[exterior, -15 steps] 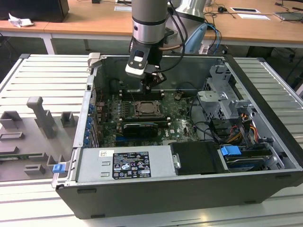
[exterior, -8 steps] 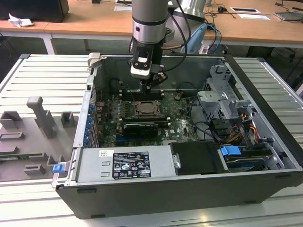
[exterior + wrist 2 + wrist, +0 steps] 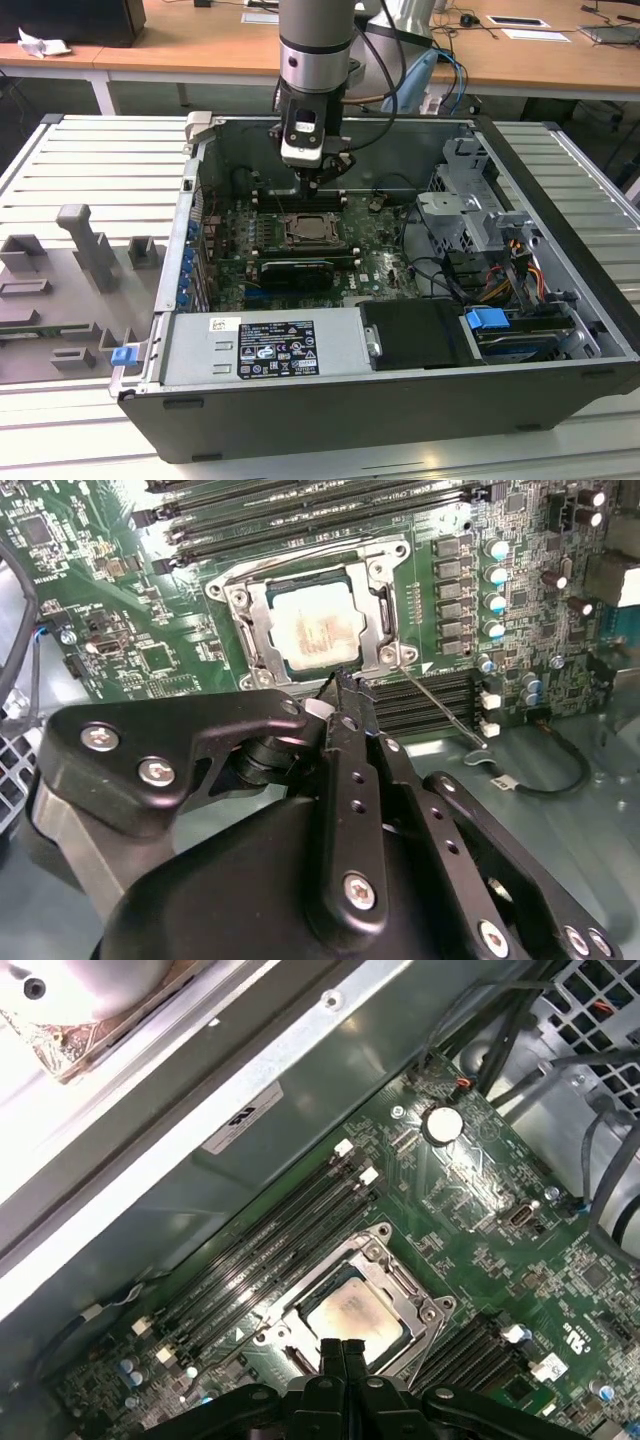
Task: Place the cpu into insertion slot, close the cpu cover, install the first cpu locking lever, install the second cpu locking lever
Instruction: 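Install the first cpu locking lever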
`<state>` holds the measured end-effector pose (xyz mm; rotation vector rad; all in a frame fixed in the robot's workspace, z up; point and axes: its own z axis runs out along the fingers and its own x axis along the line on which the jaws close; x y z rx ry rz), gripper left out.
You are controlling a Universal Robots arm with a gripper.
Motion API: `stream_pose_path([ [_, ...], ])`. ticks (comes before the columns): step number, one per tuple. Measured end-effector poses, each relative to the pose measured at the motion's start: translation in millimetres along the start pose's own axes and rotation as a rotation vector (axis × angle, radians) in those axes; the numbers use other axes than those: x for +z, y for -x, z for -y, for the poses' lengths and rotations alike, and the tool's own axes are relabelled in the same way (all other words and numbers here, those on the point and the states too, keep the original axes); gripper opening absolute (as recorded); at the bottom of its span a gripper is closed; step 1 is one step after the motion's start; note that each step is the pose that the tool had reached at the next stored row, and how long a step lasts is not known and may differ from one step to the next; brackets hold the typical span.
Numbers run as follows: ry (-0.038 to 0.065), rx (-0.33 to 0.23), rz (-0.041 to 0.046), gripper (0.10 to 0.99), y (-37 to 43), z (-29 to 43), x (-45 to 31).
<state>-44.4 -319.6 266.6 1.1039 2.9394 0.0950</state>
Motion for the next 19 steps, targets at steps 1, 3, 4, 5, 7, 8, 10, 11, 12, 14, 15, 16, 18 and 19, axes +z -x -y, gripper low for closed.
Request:
stream_pose_path([
  [1, 0.0, -0.005, -0.0003, 0.106, 0.0, 0.0, 0.0],
  [3, 0.0, -0.015, -0.0009, 0.106, 0.0, 0.0, 0.0],
  [4, 0.0, -0.022, -0.0013, 0.106, 0.0, 0.0, 0.0],
  [5, -0.001, -0.031, -0.0018, 0.106, 0.0, 0.0, 0.0],
  [7, -0.001, -0.046, -0.0027, 0.106, 0.0, 0.0, 0.0],
  [8, -0.001, -0.053, -0.0031, 0.106, 0.0, 0.0, 0.0],
  [10, -0.002, -0.073, -0.0042, 0.106, 0.0, 0.0, 0.0],
  [11, -0.002, -0.083, -0.0047, 0.106, 0.0, 0.0, 0.0],
  [12, -0.002, -0.101, -0.0058, 0.106, 0.0, 0.0, 0.0],
  [14, -0.003, -0.125, -0.0071, 0.106, 0.0, 0.0, 0.0],
  [15, -0.003, -0.135, -0.0077, 0.106, 0.0, 0.0, 0.0],
  [16, -0.003, -0.143, -0.0081, 0.106, 0.0, 0.0, 0.0],
  [18, -0.004, -0.183, -0.0104, 0.106, 0.0, 0.0, 0.0],
  [19, -0.004, -0.199, -0.0113, 0.106, 0.0, 0.0, 0.0],
])
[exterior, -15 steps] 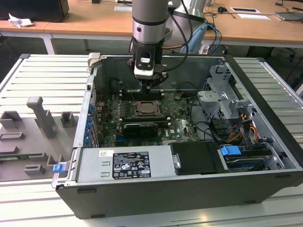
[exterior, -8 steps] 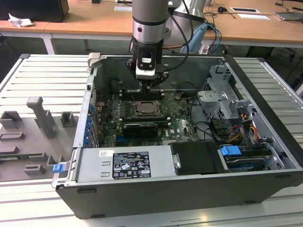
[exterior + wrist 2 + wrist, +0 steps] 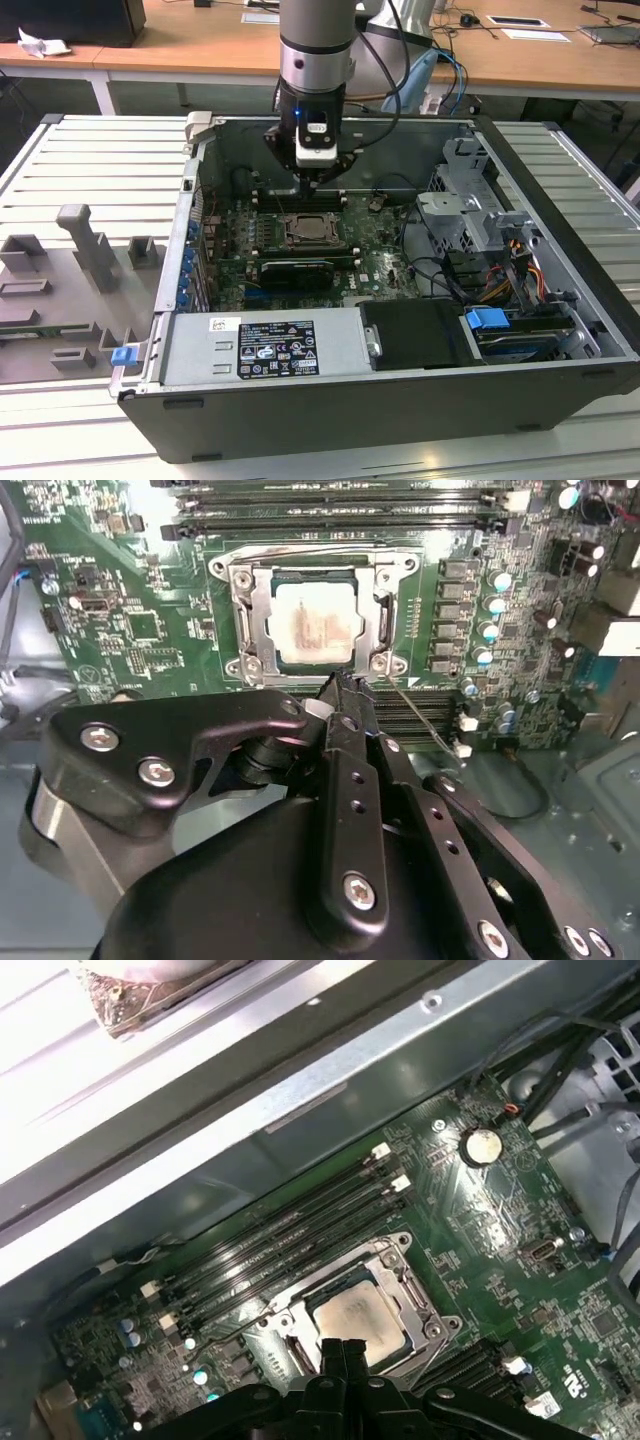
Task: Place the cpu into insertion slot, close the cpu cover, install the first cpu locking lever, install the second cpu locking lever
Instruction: 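Install the first cpu locking lever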
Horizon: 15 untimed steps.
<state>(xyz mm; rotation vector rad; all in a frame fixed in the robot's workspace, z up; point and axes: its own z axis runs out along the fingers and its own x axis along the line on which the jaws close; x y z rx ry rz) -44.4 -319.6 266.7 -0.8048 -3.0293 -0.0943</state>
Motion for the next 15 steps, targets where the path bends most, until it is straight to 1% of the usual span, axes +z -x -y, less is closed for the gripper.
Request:
stream_pose_path([
  [4, -0.001, -0.07, -0.004, 0.106, 0.0, 0.0, 0.0],
  [5, -0.002, -0.101, -0.0057, 0.106, 0.0, 0.0, 0.0],
  [9, -0.004, -0.178, -0.0101, 0.106, 0.0, 0.0, 0.0],
  [10, -0.004, -0.206, -0.0117, 0.106, 0.0, 0.0, 0.0],
  [13, -0.005, -0.247, -0.0138, 0.106, -0.9, 0.6, 0.0],
  [15, -0.005, -0.26, -0.0135, 0.106, -3.6, 2.3, 0.0],
])
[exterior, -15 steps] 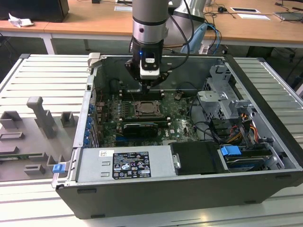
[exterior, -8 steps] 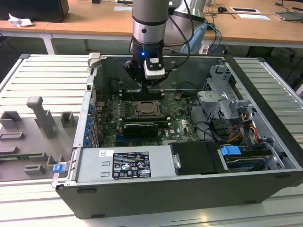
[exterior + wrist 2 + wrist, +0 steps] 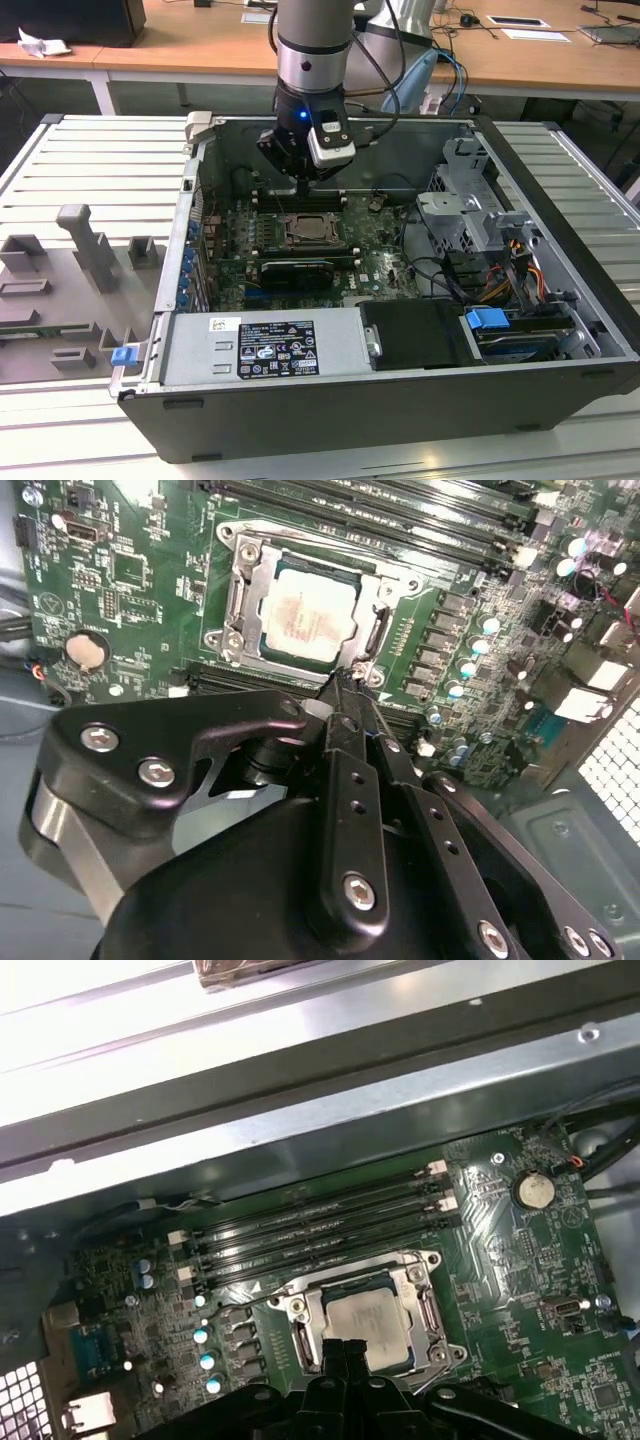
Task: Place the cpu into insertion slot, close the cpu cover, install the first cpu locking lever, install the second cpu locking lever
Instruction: 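Install the first cpu locking lever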
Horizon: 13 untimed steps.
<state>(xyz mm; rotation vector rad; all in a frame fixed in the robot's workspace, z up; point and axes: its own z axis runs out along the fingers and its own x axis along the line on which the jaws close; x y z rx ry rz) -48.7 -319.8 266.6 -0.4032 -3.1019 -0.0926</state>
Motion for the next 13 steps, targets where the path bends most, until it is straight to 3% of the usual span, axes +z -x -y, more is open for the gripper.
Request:
stream_pose_path([
  [10, -0.001, -0.061, -0.0027, 0.106, -3.5, 1.1, 0.8],
  [13, -0.001, -0.068, -0.003, 0.106, -9.5, 2.7, 0.7],
])
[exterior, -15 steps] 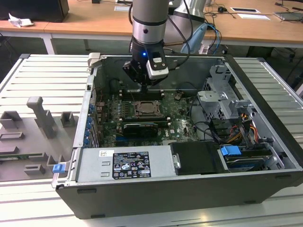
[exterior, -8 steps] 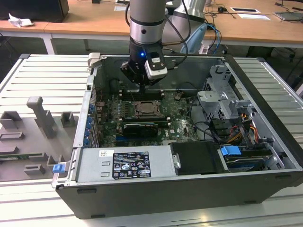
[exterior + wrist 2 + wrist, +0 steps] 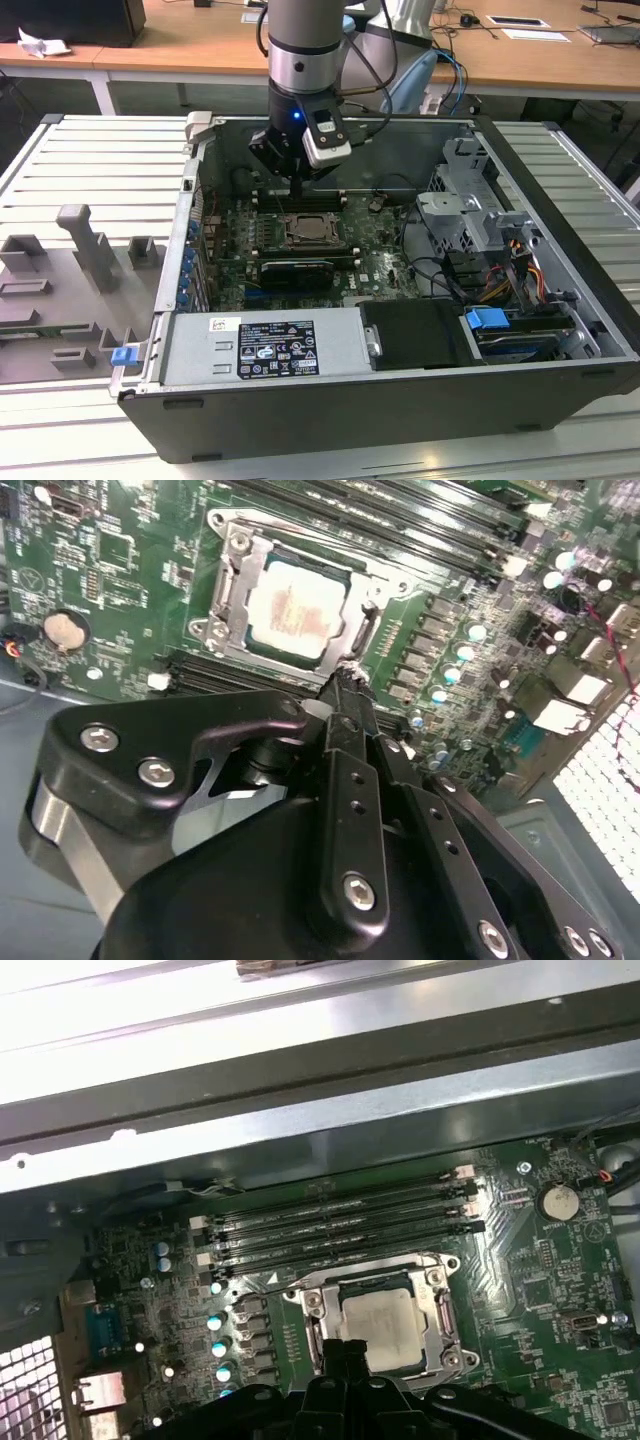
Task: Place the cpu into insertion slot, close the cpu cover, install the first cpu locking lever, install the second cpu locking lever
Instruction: 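Install the first cpu locking lever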
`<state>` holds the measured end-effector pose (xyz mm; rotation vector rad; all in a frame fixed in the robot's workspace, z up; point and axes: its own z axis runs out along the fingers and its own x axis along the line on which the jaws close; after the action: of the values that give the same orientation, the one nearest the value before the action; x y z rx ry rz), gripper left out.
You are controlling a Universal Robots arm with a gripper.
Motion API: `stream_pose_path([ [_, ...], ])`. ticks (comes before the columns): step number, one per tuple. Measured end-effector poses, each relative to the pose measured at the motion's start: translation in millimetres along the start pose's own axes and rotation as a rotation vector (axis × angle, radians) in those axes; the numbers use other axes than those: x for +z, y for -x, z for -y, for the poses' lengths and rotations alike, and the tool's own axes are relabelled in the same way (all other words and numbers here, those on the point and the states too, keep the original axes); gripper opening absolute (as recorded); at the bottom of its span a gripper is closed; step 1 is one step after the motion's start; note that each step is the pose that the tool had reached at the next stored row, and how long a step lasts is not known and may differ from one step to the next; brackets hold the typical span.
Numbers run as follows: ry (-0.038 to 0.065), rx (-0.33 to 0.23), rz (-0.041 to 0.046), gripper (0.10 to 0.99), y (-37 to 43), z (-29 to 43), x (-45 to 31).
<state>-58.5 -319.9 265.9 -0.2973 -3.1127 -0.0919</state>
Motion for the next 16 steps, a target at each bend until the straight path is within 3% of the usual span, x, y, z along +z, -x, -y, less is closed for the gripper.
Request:
stream_pose_path([
  [4, 0.0, -0.024, -0.0011, 0.106, -5.5, 1.0, -0.4],
  [10, -0.002, -0.134, -0.0074, 0.106, -5.6, -0.1, 0.3],
  [16, -0.003, -0.165, -0.0087, 0.106, -7.3, 0.1, 0.6],
])
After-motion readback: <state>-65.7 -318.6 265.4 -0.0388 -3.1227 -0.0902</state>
